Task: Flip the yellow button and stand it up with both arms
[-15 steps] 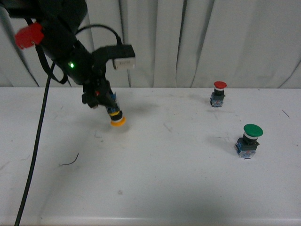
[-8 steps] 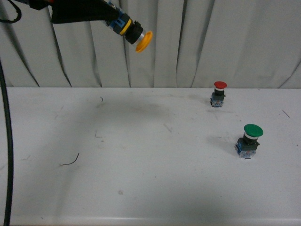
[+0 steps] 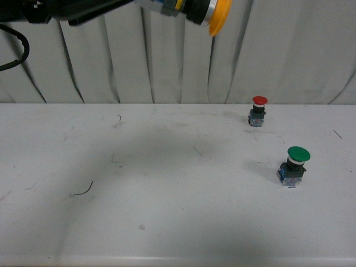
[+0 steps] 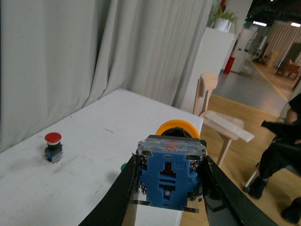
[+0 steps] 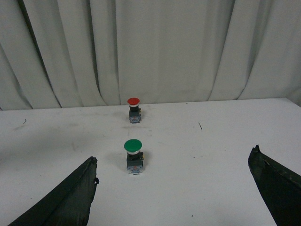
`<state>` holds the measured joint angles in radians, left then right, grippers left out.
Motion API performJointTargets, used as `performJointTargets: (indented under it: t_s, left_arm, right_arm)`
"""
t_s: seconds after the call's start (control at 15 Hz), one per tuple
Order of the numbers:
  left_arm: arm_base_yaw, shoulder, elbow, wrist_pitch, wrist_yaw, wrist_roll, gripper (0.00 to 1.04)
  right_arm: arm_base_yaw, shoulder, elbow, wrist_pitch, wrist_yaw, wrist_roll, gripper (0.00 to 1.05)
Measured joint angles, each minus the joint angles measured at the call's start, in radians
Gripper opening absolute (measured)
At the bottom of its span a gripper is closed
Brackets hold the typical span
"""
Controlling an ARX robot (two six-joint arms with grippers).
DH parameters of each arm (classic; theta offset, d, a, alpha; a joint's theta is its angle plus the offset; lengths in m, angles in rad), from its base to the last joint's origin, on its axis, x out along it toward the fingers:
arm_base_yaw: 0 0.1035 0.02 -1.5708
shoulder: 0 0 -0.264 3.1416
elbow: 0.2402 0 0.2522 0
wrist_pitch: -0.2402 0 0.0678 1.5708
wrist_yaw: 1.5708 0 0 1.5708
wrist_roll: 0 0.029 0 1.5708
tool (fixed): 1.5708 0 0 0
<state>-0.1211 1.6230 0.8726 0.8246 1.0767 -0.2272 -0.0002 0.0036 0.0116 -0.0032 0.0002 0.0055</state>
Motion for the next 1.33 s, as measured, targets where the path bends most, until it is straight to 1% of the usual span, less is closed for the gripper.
performJointTargets:
  t_s: [0.07, 0.13, 0.2, 0.33, 0.6, 0.67, 0.73, 0.8, 0.93, 1.0, 1.07, 1.13, 1.2, 1.33]
  left_arm:
    - [-0.002, 0.001, -0.023, 0.13, -0.006, -0.117, 0.32]
    - [-0.002, 0.001, -0.044, 0.225, -0.015, -0.214, 0.32]
    - [0.002, 0.001, -0.062, 0.278, -0.024, -0.28, 0.32]
    - [-0.002, 0.015, -0.068, 0.31, -0.04, -0.353, 0.32]
    - [-0.007, 0.027, -0.074, 0.353, -0.047, -0.389, 0.32]
    - [-0.007, 0.039, -0.074, 0.364, -0.049, -0.396, 0.32]
    - [-0.007, 0.05, -0.076, 0.382, -0.057, -0.402, 0.32]
    - [-0.008, 0.056, -0.077, 0.383, -0.064, -0.403, 0.32]
    - [-0.013, 0.062, -0.078, 0.402, -0.079, -0.408, 0.32]
    - [-0.014, 0.067, -0.078, 0.41, -0.084, -0.416, 0.32]
    - [-0.016, 0.077, -0.079, 0.429, -0.093, -0.428, 0.32]
    - [-0.019, 0.077, -0.08, 0.447, -0.097, -0.438, 0.32]
    - [-0.019, 0.077, -0.082, 0.455, -0.105, -0.447, 0.32]
    - [-0.02, 0.078, -0.085, 0.459, -0.112, -0.462, 0.32]
  right_arm:
    - [0.0, 0.0, 0.0, 0.0, 0.0, 0.0, 0.98]
    - [0.0, 0.0, 0.0, 0.0, 0.0, 0.0, 0.98]
    - [0.0, 0.0, 0.0, 0.0, 0.0, 0.0, 0.98]
    - [0.0, 0.0, 0.0, 0.0, 0.0, 0.0, 0.98]
    - [0.0, 0.0, 0.0, 0.0, 0.0, 0.0, 0.98]
    - [-0.018, 0.003, 0.0, 0.027, -0.052, -0.01, 0.98]
    - [-0.088, 0.045, 0.0, 0.143, -0.172, -0.025, 0.98]
    - [-0.151, 0.144, 0.0, 0.247, -0.255, -0.025, 0.98]
    - [-0.233, 0.403, 0.01, 0.504, -0.344, -0.018, 0.98]
    - [-0.245, 0.559, 0.041, 0.645, -0.355, -0.003, 0.98]
    - [-0.232, 0.772, 0.126, 0.83, -0.365, 0.019, 0.98]
    - [-0.207, 0.911, 0.203, 0.945, -0.372, 0.042, 0.98]
    - [-0.177, 1.039, 0.285, 1.027, -0.377, 0.067, 0.98]
    - [-0.103, 1.273, 0.452, 1.107, -0.409, 0.145, 0.98]
